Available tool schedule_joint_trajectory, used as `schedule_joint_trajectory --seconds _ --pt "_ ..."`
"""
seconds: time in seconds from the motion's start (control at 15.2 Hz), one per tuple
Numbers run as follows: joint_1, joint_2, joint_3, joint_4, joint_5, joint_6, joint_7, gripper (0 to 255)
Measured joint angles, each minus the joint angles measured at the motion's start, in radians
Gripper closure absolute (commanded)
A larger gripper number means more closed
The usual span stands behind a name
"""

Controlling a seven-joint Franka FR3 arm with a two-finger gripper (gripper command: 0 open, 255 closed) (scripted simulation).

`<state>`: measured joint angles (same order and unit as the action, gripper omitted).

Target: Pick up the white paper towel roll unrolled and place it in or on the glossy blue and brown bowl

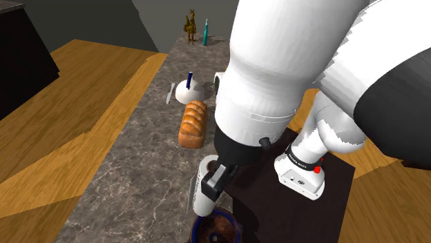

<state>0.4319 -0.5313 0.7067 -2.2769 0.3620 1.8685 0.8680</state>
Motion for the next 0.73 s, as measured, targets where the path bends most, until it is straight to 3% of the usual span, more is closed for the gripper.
schedule_joint_trajectory --seconds 0.33,0.73 --pt "0.061 -0.078 0.026 0.001 0.051 -0.059 0.072 255" --pt "0.069 -0.076 0.055 -0.057 0.071 0.003 0.077 255"
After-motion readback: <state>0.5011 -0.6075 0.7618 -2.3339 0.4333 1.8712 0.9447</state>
